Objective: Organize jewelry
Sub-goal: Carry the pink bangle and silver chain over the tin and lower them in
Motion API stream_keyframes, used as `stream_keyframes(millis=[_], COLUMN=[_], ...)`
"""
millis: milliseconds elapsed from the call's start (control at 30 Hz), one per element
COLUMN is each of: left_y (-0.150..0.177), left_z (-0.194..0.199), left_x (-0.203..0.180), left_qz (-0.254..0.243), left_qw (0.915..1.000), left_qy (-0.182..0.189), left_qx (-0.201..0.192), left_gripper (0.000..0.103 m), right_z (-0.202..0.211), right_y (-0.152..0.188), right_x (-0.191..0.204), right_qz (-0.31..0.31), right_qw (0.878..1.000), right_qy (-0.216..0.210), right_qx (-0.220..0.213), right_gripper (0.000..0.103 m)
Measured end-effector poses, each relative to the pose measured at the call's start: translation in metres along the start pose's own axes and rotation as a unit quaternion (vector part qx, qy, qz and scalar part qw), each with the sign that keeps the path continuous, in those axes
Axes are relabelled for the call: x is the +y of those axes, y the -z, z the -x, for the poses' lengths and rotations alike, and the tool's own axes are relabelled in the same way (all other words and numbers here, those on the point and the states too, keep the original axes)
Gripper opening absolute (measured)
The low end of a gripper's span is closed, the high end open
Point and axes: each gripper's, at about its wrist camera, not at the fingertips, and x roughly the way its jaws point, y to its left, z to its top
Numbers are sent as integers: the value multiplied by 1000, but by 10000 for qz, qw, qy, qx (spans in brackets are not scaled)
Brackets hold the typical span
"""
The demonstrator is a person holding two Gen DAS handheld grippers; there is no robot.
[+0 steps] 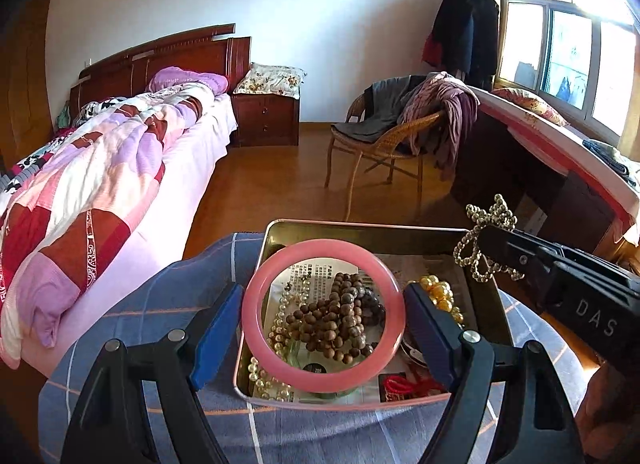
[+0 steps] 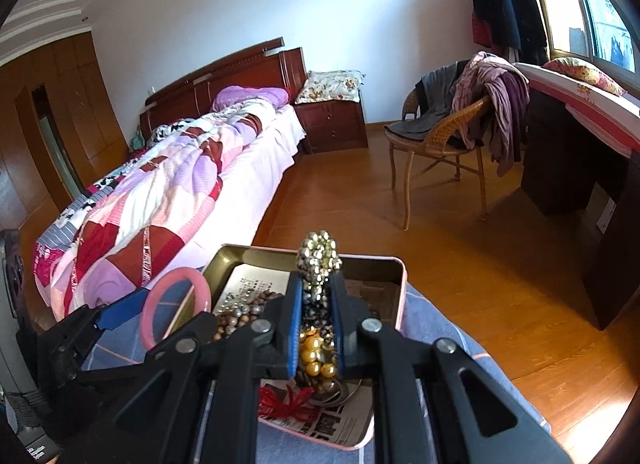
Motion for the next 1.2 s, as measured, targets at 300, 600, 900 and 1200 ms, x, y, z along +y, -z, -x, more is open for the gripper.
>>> stream_keyframes(millis=[300, 600, 900, 1200], left_y=[0, 1, 3, 6], left_z=[-15, -27, -38, -51], left_x=[2, 2, -4, -7], left_qz=[55, 22, -195, -376], left_qw=[9999, 9997, 9994, 9988], left_qy=[-32, -47, -137, -86], left_qx=[132, 220, 270, 306], left_gripper=[81, 81, 81, 81], right_z=[-14, -29, -42, -53], right_y=[-1, 0, 5, 12], right_x=[0, 2, -5, -13], right_qz=[39, 111, 80, 80], right_qw=[9998, 9991, 9978, 9956], right_qy=[128, 279, 442, 598], right_qx=[138, 292, 484, 714], right_gripper=[16, 16, 16, 16])
